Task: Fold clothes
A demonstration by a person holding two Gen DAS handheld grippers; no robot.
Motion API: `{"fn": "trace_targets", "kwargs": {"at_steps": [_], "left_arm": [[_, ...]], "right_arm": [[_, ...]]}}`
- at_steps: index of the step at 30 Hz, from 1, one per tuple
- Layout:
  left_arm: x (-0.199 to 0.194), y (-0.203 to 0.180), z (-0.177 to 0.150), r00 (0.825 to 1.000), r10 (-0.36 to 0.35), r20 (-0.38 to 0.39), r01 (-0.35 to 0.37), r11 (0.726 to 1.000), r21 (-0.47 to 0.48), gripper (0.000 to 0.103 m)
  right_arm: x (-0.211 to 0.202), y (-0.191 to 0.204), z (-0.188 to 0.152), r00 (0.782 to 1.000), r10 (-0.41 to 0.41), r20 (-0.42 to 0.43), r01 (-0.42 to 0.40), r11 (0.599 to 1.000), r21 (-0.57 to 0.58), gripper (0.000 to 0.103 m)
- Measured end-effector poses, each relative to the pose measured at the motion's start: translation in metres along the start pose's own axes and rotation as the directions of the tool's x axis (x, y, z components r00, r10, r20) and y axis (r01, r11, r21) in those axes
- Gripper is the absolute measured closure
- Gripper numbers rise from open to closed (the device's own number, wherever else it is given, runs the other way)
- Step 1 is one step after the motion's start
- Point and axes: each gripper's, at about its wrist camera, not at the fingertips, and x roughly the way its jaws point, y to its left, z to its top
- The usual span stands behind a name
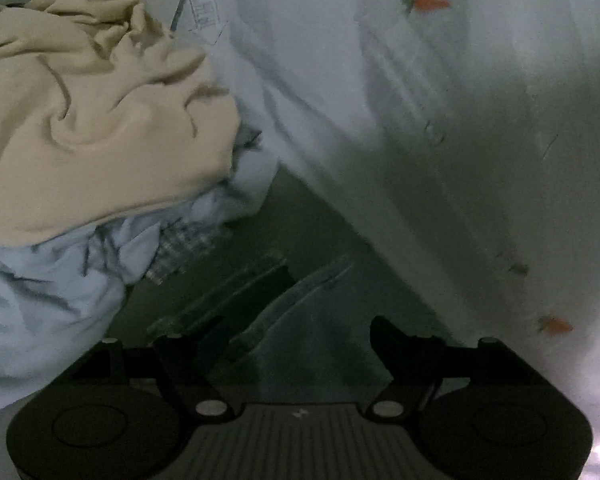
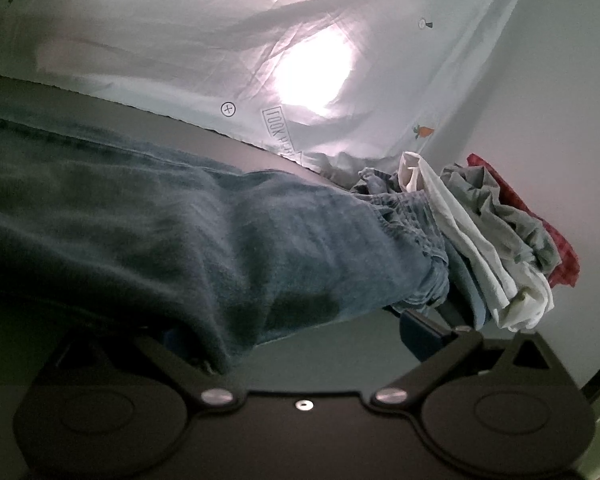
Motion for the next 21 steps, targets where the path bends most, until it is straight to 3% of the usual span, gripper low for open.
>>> {"fn": "trace_targets", "kwargs": {"at_steps": [4, 9, 12, 13, 14, 16, 21], "left_arm": [[0.019, -0.012, -0.006, 0.997, 0.060, -0.046, -0.055, 0.994, 0.099, 0.024], [0.048, -0.007, -0.020, 0.969, 0.199, -0.147, -0.190, 0.979, 0.073, 0.023], [0.048, -0.001, -0.024, 0.975, 0.188, -0.114, -0.184, 0.982, 0.052, 0.026], [0.047, -0.001, -0.024, 0.977, 0.183, -0.107, -0.177, 0.982, 0.060, 0.042], [0.046, -0.002, -0.024, 0.978, 0.179, -0.104, -0.172, 0.983, 0.071, 0.067], [0.044, -0.004, -0.022, 0.971, 0.218, -0.100, -0.205, 0.971, 0.123, 0.097], [0.021, -0.003, -0.016, 0.981, 0.180, -0.077, -0.168, 0.977, 0.134, 0.099]], "right_arm": [[-0.001, 0.003, 0.000, 1.000, -0.012, 0.004, 0.012, 1.000, -0.014, 0.000], [0.000, 0.001, 0.001, 1.000, -0.005, 0.001, 0.005, 1.000, -0.006, 0.000], [0.000, 0.002, 0.001, 1.000, -0.006, 0.002, 0.006, 1.000, -0.007, 0.000], [0.000, 0.002, 0.001, 1.000, -0.007, 0.002, 0.007, 1.000, -0.009, 0.000], [0.000, 0.003, 0.001, 1.000, -0.008, 0.002, 0.008, 1.000, -0.010, 0.000], [0.000, 0.003, 0.001, 1.000, -0.009, 0.003, 0.009, 1.000, -0.011, 0.000], [0.006, -0.008, 0.008, 0.997, 0.050, -0.055, -0.050, 0.999, 0.014, 0.000]]}}
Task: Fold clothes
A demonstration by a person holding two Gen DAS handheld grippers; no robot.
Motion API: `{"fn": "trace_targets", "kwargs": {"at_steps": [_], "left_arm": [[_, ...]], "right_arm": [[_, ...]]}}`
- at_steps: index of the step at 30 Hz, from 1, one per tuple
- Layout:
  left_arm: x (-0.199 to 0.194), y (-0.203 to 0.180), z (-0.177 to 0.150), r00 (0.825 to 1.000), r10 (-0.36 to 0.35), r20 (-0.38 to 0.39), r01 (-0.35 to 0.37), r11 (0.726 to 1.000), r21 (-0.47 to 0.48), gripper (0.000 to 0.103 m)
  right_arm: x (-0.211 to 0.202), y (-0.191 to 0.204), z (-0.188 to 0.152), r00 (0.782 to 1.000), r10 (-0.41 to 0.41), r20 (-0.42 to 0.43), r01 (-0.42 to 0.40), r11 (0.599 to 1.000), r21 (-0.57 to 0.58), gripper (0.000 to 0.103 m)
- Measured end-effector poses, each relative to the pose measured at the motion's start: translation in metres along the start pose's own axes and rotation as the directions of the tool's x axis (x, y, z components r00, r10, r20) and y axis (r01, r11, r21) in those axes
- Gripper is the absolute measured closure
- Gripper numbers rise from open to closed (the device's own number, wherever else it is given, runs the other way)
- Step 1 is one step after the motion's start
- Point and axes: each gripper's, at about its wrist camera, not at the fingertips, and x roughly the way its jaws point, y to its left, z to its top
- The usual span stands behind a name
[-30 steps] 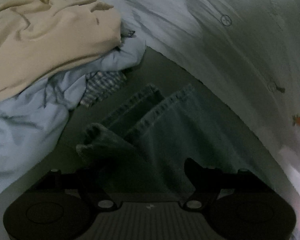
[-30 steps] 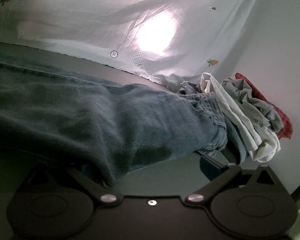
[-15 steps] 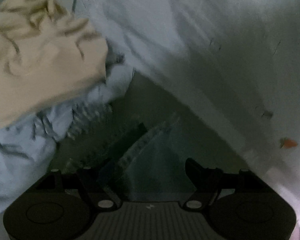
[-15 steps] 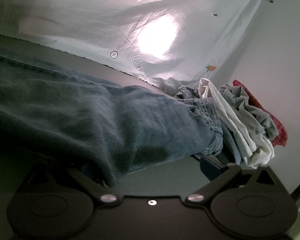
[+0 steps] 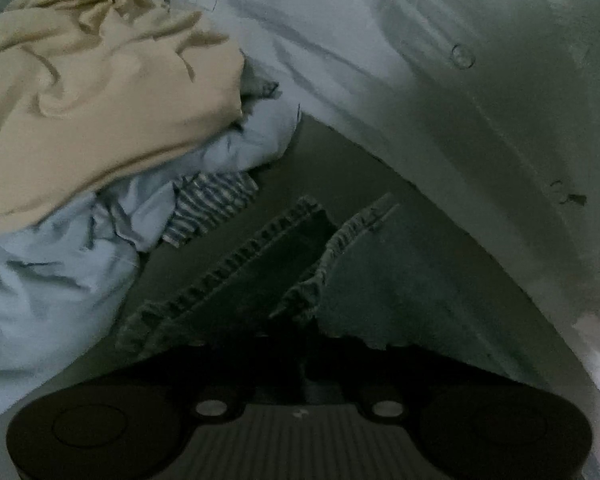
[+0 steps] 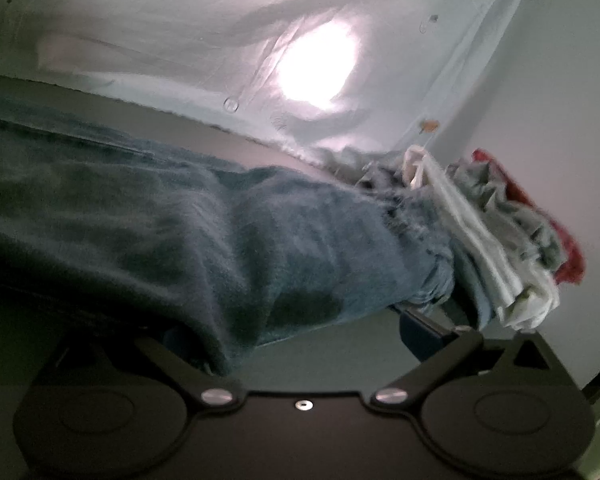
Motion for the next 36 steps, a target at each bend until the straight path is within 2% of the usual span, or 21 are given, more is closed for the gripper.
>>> {"fn": "trace_targets", "kwargs": {"at_steps": [2, 5, 9, 12, 16, 19, 22, 25, 28, 32, 36], "left_arm": [[-0.016, 0.006, 0.000, 1.000, -0.013, 0.016, 0.013, 1.000, -0.008, 0.099], [-0.039, 0.012, 0.002, 0.998, -0.048, 0.045, 0.049, 0.999, -0.011, 0.099], [-0.060, 0.015, -0.010, 0.998, -0.028, 0.063, 0.024, 0.998, 0.061, 0.099], [-0.057, 0.031, -0.028, 1.000, 0.016, 0.020, -0.017, 0.999, 0.039, 0.099], [-0.039, 0.054, -0.051, 0.997, 0.051, -0.061, -0.052, 0.998, -0.021, 0.099], [-0.052, 0.051, -0.042, 1.000, 0.010, -0.010, -0.011, 0.998, -0.057, 0.099], [-0.075, 0.036, -0.016, 0.992, -0.094, 0.088, 0.100, 0.993, -0.069, 0.099], [-0.089, 0.009, 0.016, 0.971, -0.182, 0.154, 0.188, 0.982, -0.023, 0.100], [-0.095, -0.023, 0.046, 0.938, -0.288, 0.194, 0.291, 0.957, 0.011, 0.100], [-0.111, -0.067, 0.079, 0.881, -0.409, 0.235, 0.403, 0.912, 0.077, 0.100], [-0.141, -0.085, 0.087, 0.817, -0.491, 0.302, 0.483, 0.869, 0.105, 0.100]], "right_arm": [[0.002, -0.012, 0.009, 0.997, 0.061, -0.052, -0.060, 0.998, 0.028, 0.000], [-0.005, -0.035, 0.021, 0.992, 0.120, -0.040, -0.114, 0.985, 0.130, 0.000], [-0.023, -0.042, 0.031, 0.994, 0.105, 0.029, -0.107, 0.988, 0.111, 0.000], [-0.025, -0.047, 0.029, 0.993, 0.119, 0.024, -0.121, 0.984, 0.128, 0.000], [-0.016, -0.049, 0.018, 0.986, 0.157, -0.051, -0.146, 0.976, 0.164, 0.000], [-0.013, -0.051, 0.021, 0.983, 0.168, -0.073, -0.152, 0.969, 0.193, 0.000], [-0.016, -0.051, 0.028, 0.986, 0.158, -0.050, -0.147, 0.973, 0.180, 0.000], [-0.016, -0.047, 0.029, 0.987, 0.149, -0.053, -0.139, 0.977, 0.164, 0.000], [-0.014, -0.050, 0.027, 0.985, 0.156, -0.067, -0.140, 0.970, 0.199, 0.000], [-0.015, -0.054, 0.029, 0.985, 0.158, -0.062, -0.140, 0.964, 0.225, 0.000], [-0.021, -0.054, 0.031, 0.987, 0.151, -0.044, -0.138, 0.965, 0.223, 0.000]]}}
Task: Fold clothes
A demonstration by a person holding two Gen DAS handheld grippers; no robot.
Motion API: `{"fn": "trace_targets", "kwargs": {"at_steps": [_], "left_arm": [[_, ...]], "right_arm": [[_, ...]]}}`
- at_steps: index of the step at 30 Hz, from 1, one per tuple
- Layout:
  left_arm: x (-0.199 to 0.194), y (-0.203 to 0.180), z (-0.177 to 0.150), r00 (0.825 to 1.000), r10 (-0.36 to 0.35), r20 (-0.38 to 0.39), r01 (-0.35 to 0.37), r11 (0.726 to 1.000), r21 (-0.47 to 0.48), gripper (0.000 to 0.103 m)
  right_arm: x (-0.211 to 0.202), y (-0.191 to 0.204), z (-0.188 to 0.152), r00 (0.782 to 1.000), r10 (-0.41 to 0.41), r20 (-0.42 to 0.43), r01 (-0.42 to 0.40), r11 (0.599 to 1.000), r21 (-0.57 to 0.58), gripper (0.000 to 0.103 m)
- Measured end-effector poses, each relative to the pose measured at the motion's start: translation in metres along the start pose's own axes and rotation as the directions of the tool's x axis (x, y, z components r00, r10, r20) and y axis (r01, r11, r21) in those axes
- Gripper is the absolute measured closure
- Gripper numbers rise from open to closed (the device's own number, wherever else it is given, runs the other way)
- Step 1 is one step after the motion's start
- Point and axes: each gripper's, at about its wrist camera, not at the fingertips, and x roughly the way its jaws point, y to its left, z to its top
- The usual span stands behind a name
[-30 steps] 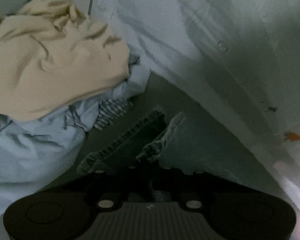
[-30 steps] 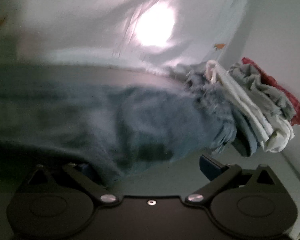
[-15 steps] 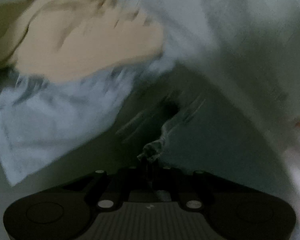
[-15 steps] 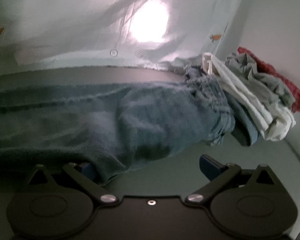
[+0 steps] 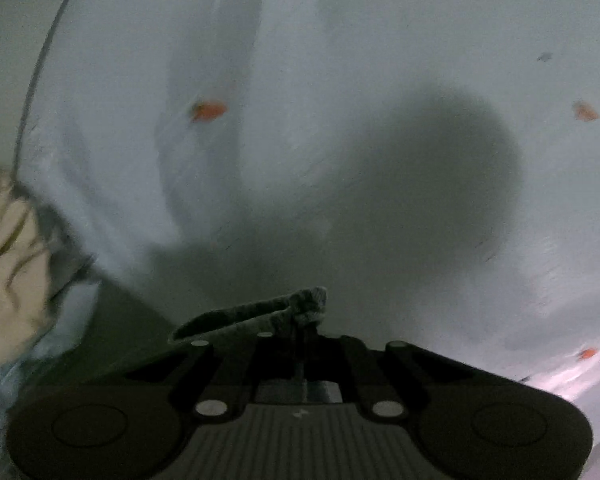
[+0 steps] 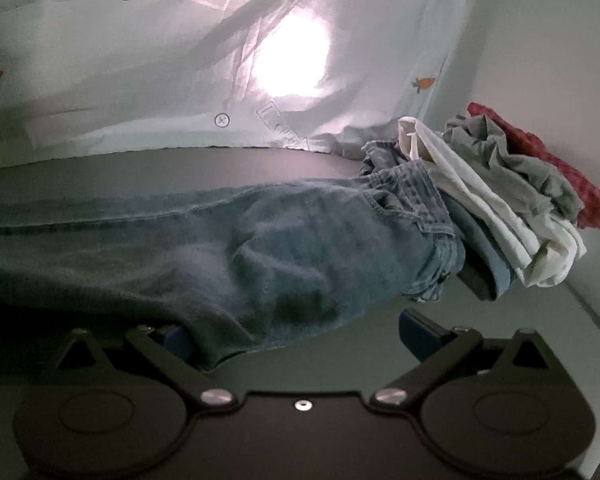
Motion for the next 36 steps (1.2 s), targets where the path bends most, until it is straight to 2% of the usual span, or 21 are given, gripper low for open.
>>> {"fn": "trace_targets", "kwargs": {"at_steps": [2, 4, 6, 7, 9, 10, 11, 12, 13, 15, 19, 23, 25, 26, 27, 29, 30, 33, 34, 35, 36], "left_arm": [[-0.012, 0.006, -0.002, 0.999, 0.023, 0.025, -0.023, 1.000, -0.007, 0.100], [-0.018, 0.026, -0.012, 0.995, 0.102, 0.008, -0.102, 0.994, -0.025, 0.100], [-0.022, 0.061, -0.032, 0.977, 0.208, -0.055, -0.211, 0.976, -0.053, 0.100], [-0.022, 0.080, -0.047, 0.959, 0.265, -0.099, -0.271, 0.961, -0.051, 0.100], [-0.020, 0.116, -0.078, 0.908, 0.370, -0.195, -0.383, 0.923, -0.032, 0.100], [-0.018, 0.133, -0.094, 0.879, 0.408, -0.248, -0.427, 0.904, -0.025, 0.099], [-0.015, 0.150, -0.113, 0.840, 0.447, -0.307, -0.474, 0.880, -0.013, 0.099], [-0.013, 0.161, -0.127, 0.813, 0.471, -0.343, -0.504, 0.864, -0.009, 0.099], [-0.015, 0.166, -0.136, 0.808, 0.473, -0.350, -0.514, 0.858, -0.026, 0.099], [-0.021, 0.169, -0.144, 0.815, 0.468, -0.342, -0.518, 0.853, -0.068, 0.099], [-0.021, 0.159, -0.126, 0.846, 0.455, -0.279, -0.491, 0.868, -0.073, 0.099], [-0.024, 0.134, -0.098, 0.891, 0.412, -0.189, -0.426, 0.904, -0.034, 0.099], [-0.023, 0.128, -0.098, 0.894, 0.413, -0.172, -0.419, 0.908, 0.003, 0.099], [-0.016, 0.132, -0.103, 0.880, 0.437, -0.188, -0.439, 0.898, 0.034, 0.099], [-0.011, 0.137, -0.110, 0.857, 0.467, -0.218, -0.465, 0.883, 0.065, 0.099], [-0.007, 0.153, -0.129, 0.795, 0.524, -0.305, -0.520, 0.848, 0.103, 0.097], [-0.008, 0.159, -0.135, 0.773, 0.544, -0.325, -0.536, 0.835, 0.121, 0.092], [-0.024, 0.159, -0.146, 0.748, 0.591, -0.300, -0.565, 0.806, 0.177, 0.068], [-0.030, 0.158, -0.146, 0.746, 0.602, -0.285, -0.579, 0.797, 0.169, 0.046], [-0.036, 0.158, -0.147, 0.743, 0.613, -0.270, -0.593, 0.789, 0.160, 0.031], [-0.043, 0.160, -0.148, 0.753, 0.605, -0.260, -0.592, 0.795, 0.134, 0.029]], "right_arm": [[-0.001, 0.000, -0.002, 1.000, 0.002, -0.003, -0.002, 1.000, 0.004, 0.000], [0.000, -0.002, -0.005, 1.000, 0.007, -0.015, -0.007, 1.000, 0.017, 0.000], [0.002, -0.001, -0.007, 1.000, 0.011, -0.026, -0.010, 1.000, 0.012, 0.000], [0.003, 0.000, -0.008, 0.999, 0.012, -0.031, -0.012, 1.000, 0.005, 0.000], [0.006, 0.003, -0.010, 0.999, 0.015, -0.041, -0.016, 1.000, -0.010, 0.000], [0.008, 0.005, -0.011, 0.998, 0.018, -0.053, -0.019, 1.000, -0.020, 0.000], [0.011, 0.008, -0.012, 0.998, 0.021, -0.066, -0.023, 0.999, -0.029, 0.000], [0.014, 0.010, -0.013, 0.996, 0.022, -0.086, -0.025, 0.999, -0.032, 0.000], [0.016, 0.010, -0.013, 0.995, 0.028, -0.100, -0.031, 0.999, -0.031, 0.000], [0.018, 0.008, -0.015, 0.992, 0.034, -0.118, -0.037, 0.999, -0.024, 0.000], [0.016, 0.001, -0.015, 0.993, 0.027, -0.117, -0.027, 1.000, 0.003, 0.000], [0.002, 0.001, -0.007, 0.999, 0.014, -0.039, -0.014, 1.000, -0.011, 0.000], [-0.001, 0.002, -0.006, 1.000, 0.005, -0.021, -0.005, 1.000, -0.023, 0.000], [0.002, 0.001, -0.008, 0.999, 0.010, -0.042, -0.010, 1.000, -0.018, 0.000], [0.008, 0.002, -0.012, 0.997, 0.015, -0.080, -0.017, 1.000, -0.021, 0.000], [0.017, 0.003, -0.022, 0.989, 0.012, -0.149, -0.017, 0.999, -0.029, 0.000], [0.018, 0.002, -0.026, 0.984, 0.006, -0.180, -0.012, 0.999, -0.031, 0.001], [0.015, -0.009, -0.032, 0.971, 0.042, -0.235, -0.038, 0.999, 0.023, 0.001], [0.013, -0.013, -0.032, 0.967, 0.059, -0.248, -0.049, 0.998, 0.045, 0.001], [0.011, -0.016, -0.032, 0.963, 0.076, -0.259, -0.061, 0.996, 0.067, 0.001], [0.009, -0.016, -0.030, 0.961, 0.097, -0.257, -0.078, 0.994, 0.082, 0.001]]}}
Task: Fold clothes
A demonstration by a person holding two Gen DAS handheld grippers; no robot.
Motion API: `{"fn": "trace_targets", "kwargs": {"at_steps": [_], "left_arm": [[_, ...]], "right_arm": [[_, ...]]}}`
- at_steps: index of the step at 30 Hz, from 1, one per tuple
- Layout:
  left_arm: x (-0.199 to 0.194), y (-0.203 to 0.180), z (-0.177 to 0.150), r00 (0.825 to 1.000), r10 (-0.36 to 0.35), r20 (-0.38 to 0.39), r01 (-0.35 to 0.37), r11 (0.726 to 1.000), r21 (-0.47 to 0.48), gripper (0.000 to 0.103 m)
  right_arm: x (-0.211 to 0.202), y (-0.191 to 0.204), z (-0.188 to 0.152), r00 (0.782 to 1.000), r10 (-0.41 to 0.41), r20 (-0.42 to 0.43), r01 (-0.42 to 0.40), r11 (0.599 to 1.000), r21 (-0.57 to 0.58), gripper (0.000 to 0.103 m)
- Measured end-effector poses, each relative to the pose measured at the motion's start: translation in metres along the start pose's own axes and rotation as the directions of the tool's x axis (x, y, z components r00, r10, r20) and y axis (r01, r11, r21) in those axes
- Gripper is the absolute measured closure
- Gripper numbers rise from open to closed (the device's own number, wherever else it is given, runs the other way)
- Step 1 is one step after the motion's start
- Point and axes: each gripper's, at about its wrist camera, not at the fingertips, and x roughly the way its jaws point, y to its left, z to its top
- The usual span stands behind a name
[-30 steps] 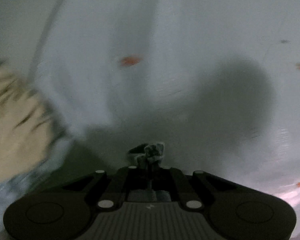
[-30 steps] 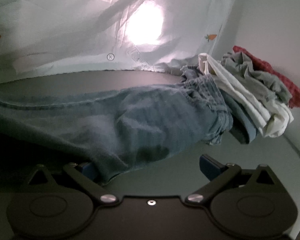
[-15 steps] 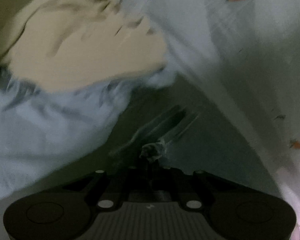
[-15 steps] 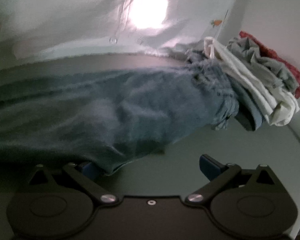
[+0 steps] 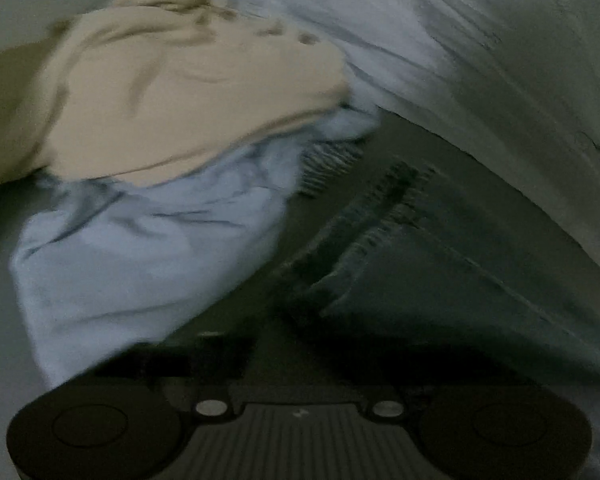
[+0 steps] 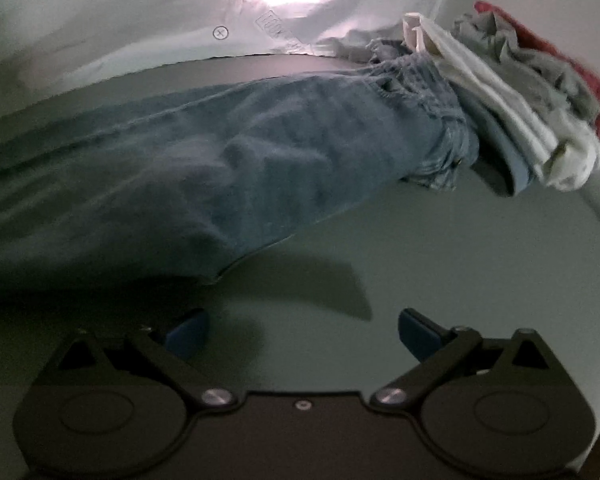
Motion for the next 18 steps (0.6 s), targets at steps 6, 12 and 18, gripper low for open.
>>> {"fn": "trace_targets", "kwargs": {"at_steps": [6, 12, 18], "left_arm": [[0.007, 0.005, -0.006, 0.998, -0.053, -0.036, 0.050, 0.996, -0.080, 0.017], [0.023, -0.012, 0.000, 0.997, -0.068, -0.023, 0.066, 0.996, -0.060, 0.014], [0.030, -0.023, 0.008, 0.999, -0.054, 0.006, 0.055, 0.995, -0.078, 0.077]], "right_arm": [[-0.028, 0.020, 0.021, 0.989, 0.043, 0.140, -0.042, 0.999, -0.015, 0.002], [-0.027, 0.046, 0.049, 0.966, 0.173, 0.194, -0.158, 0.983, -0.092, 0.037], [0.017, 0.063, 0.039, 0.969, 0.236, 0.069, -0.231, 0.971, -0.063, 0.078]]}}
